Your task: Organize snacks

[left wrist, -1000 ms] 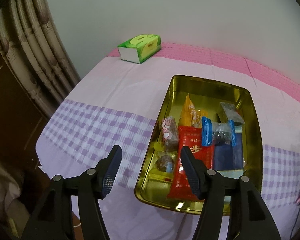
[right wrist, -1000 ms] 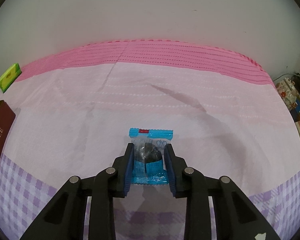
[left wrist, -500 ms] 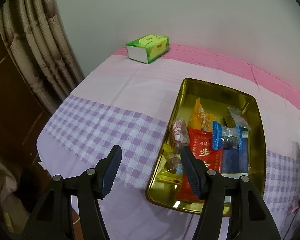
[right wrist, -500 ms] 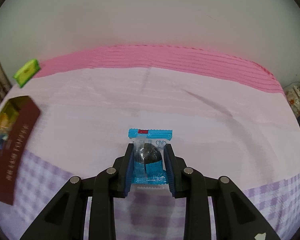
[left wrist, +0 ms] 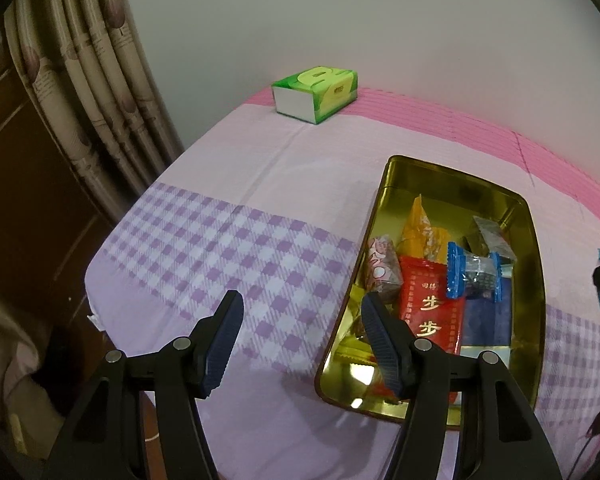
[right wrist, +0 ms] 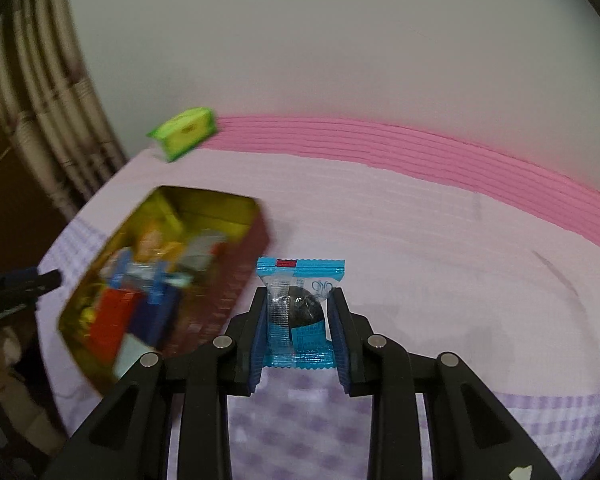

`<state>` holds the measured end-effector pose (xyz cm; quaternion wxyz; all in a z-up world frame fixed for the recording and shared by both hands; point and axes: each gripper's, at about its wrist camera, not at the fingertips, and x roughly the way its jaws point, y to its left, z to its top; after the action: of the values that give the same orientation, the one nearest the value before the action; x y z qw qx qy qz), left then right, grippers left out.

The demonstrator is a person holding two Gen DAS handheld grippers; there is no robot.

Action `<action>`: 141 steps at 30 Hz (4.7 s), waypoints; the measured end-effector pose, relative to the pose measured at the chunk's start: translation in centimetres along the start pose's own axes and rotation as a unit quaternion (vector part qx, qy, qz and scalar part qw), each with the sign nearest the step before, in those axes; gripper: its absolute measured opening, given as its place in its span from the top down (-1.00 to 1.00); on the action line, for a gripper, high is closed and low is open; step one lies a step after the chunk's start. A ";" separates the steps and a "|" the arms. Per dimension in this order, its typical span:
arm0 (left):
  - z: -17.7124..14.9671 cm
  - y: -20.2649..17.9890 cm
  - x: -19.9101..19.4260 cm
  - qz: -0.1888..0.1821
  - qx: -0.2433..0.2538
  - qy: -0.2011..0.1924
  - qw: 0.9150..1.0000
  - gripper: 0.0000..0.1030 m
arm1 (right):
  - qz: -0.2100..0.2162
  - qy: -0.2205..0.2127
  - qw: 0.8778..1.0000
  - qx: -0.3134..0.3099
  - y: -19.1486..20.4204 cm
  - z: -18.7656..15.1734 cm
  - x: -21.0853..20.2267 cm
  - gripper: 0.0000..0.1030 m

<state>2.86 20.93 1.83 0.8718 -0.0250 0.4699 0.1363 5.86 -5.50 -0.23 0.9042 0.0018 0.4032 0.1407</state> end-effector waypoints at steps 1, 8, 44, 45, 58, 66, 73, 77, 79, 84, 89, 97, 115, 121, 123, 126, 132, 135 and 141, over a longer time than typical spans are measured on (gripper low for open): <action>0.0 0.0 0.0 0.002 0.001 0.000 1.000 -0.21 | 0.007 0.001 1.000 -0.005 0.8 0.0 0.0 0.48; -0.4 0.8 -0.1 0.011 -0.004 0.002 1.000 -0.21 | 0.050 0.015 0.998 -0.039 6.1 0.2 1.7 0.48; -1.7 2.5 0.2 0.016 -0.017 0.024 0.999 -0.21 | 0.034 0.066 0.994 -0.078 10.6 1.7 9.0 0.47; -1.7 2.4 0.2 0.016 -0.016 0.025 0.999 -0.21 | 0.035 0.066 0.994 -0.078 10.6 1.7 8.9 0.46; -1.8 2.2 0.2 0.018 -0.005 0.024 1.000 -0.22 | 0.043 0.038 0.998 -0.033 10.3 2.2 5.4 -0.23; -1.8 1.9 0.2 0.018 0.005 0.023 1.000 -0.22 | 0.024 0.019 0.999 -0.033 11.0 1.4 1.7 -0.79; -1.9 1.8 0.1 0.018 0.008 0.023 1.000 -0.22 | 0.001 0.023 0.999 -0.022 11.7 -0.7 0.3 -0.89; -1.9 1.7 0.1 0.019 0.008 0.024 1.000 -0.22 | -0.011 0.023 0.999 -0.026 12.1 -2.0 0.0 -0.91; -1.9 1.8 0.1 0.018 0.008 0.024 1.000 -0.22 | -0.010 0.033 0.999 -0.029 12.2 -2.4 0.3 -0.91; -1.9 1.7 0.2 0.018 0.009 0.024 1.000 -0.22 | -0.012 0.044 0.999 -0.030 12.3 -2.8 0.7 -0.91; -2.0 1.6 0.2 0.018 0.010 0.024 0.999 -0.22 | -0.014 0.042 0.998 -0.035 12.6 -2.9 0.7 -0.91; -2.1 1.5 0.2 0.019 0.011 0.024 0.999 -0.22 | -0.015 0.046 0.998 -0.033 12.7 -2.9 0.8 -0.91; -2.2 1.4 0.3 0.019 0.011 0.025 0.999 -0.22 | -0.013 0.049 0.998 -0.031 12.8 -3.1 1.0 -0.91; -2.2 1.4 0.4 0.019 0.011 0.025 0.999 -0.22 | -0.012 0.052 0.998 -0.032 12.7 -3.2 1.1 -0.91; -2.2 1.4 0.4 0.019 0.011 0.025 0.999 -0.22 | -0.013 0.053 0.998 -0.030 12.8 -3.3 1.2 -0.91; -2.2 1.4 0.4 0.018 0.011 0.026 0.999 -0.22 | -0.012 0.055 0.998 -0.029 12.8 -3.4 1.3 -0.91; -2.2 1.4 0.4 0.019 0.011 0.026 0.999 -0.22 | -0.011 0.058 0.998 -0.028 12.9 -3.5 1.3 -0.91; -2.2 1.4 0.4 0.019 0.011 0.026 0.999 -0.22 | -0.011 0.058 0.998 -0.028 12.9 -3.5 1.3 -0.91; -2.1 1.4 0.4 0.019 0.012 0.026 0.999 -0.22 | -0.010 0.059 0.998 -0.027 12.9 -3.4 1.4 -0.91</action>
<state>1.00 22.00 0.42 0.8567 -0.0090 0.4945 0.1465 1.00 6.83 -2.04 0.8799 -0.0351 0.4519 0.1428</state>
